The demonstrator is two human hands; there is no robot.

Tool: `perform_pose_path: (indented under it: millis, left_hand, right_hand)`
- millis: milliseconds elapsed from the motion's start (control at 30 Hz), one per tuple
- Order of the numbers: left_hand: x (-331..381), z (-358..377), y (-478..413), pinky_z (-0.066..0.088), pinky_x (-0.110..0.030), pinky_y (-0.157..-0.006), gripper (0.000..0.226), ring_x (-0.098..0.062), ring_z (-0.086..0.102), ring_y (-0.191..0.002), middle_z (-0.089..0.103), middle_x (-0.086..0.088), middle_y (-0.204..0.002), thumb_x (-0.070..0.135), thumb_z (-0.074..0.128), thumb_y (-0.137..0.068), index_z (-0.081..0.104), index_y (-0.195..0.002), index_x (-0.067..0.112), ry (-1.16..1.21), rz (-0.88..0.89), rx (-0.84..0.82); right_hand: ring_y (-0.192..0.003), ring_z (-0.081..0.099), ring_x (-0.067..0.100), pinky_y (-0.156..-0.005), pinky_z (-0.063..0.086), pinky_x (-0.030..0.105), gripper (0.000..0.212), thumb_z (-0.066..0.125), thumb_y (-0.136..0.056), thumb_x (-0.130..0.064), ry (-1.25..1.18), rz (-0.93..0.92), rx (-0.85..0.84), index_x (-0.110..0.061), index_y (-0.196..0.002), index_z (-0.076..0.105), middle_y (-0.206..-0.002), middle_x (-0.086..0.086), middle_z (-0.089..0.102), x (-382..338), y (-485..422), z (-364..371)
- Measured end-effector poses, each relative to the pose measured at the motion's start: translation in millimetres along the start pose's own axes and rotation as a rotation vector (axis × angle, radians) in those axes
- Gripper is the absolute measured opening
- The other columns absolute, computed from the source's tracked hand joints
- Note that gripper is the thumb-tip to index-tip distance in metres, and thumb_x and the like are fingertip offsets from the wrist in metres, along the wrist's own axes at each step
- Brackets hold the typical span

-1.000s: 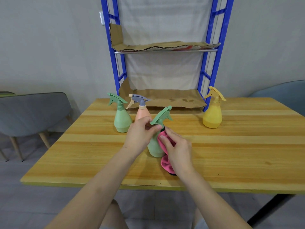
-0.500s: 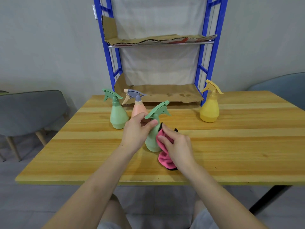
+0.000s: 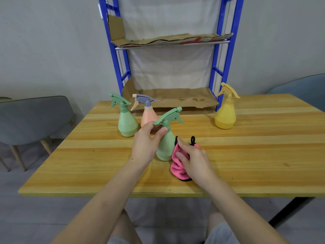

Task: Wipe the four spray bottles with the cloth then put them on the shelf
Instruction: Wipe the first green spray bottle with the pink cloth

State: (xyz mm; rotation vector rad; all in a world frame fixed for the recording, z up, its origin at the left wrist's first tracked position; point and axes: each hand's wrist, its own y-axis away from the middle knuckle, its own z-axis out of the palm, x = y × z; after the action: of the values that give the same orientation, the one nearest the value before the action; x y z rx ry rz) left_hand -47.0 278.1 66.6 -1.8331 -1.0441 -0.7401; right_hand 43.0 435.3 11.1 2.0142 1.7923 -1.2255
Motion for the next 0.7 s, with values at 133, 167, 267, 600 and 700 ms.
perform_pose_path:
  millis: [133, 167, 267, 600, 700]
  left_hand:
    - [0, 0, -1, 0.058, -0.038, -0.094, 0.026, -0.005, 0.07, -0.102, 0.077, 0.012, -0.104, 0.033, 0.074, -0.094, 0.073, -0.115, 0.019, 0.021, 0.0, -0.004]
    - [0, 0, -2, 0.058, -0.04, -0.094, 0.025, -0.006, 0.07, -0.102, 0.077, 0.012, -0.104, 0.032, 0.074, -0.094, 0.073, -0.115, 0.02, 0.025, -0.006, -0.004]
    - [-2, -1, -2, 0.058, -0.042, -0.095, 0.024, -0.005, 0.07, -0.102, 0.077, 0.012, -0.104, 0.031, 0.074, -0.094, 0.073, -0.116, 0.021, 0.048, -0.026, -0.014]
    - [-1, 2, 0, 0.056, -0.042, -0.099, 0.025, -0.005, 0.069, -0.104, 0.076, 0.012, -0.106, 0.026, 0.074, -0.094, 0.073, -0.118, 0.019, 0.089, -0.044, 0.005]
    - [-2, -1, -3, 0.056, -0.043, -0.099, 0.023, -0.006, 0.07, -0.104, 0.077, 0.011, -0.106, 0.026, 0.073, -0.094, 0.073, -0.117, 0.02, 0.075, -0.045, -0.01]
  right_hand:
    - [-0.134, 0.054, 0.003, -0.115, 0.044, 0.028, 0.047, 0.071, -0.096, -0.021, -0.155, -0.055, 0.118, -0.026, -0.142, 0.061, -0.143, -0.007, 0.061, -19, -15, 1]
    - [-0.134, 0.054, 0.001, -0.115, 0.044, 0.025, 0.047, 0.072, -0.096, -0.024, -0.183, -0.049, 0.127, -0.025, -0.141, 0.062, -0.143, -0.007, 0.061, -24, -19, 1]
    - [-0.131, 0.055, 0.001, -0.114, 0.043, 0.024, 0.048, 0.072, -0.096, -0.028, -0.161, -0.032, 0.131, -0.023, -0.142, 0.061, -0.142, -0.007, 0.061, -27, -17, 3]
    - [-0.122, 0.058, -0.004, -0.104, 0.042, 0.01, 0.05, 0.074, -0.094, -0.031, -0.153, 0.042, 0.103, -0.026, -0.142, 0.062, -0.136, -0.01, 0.067, -25, -16, 1]
    - [-0.124, 0.055, -0.007, -0.104, 0.04, 0.007, 0.051, 0.074, -0.094, -0.03, -0.221, 0.031, 0.108, -0.025, -0.143, 0.06, -0.14, -0.011, 0.064, -33, -25, 4]
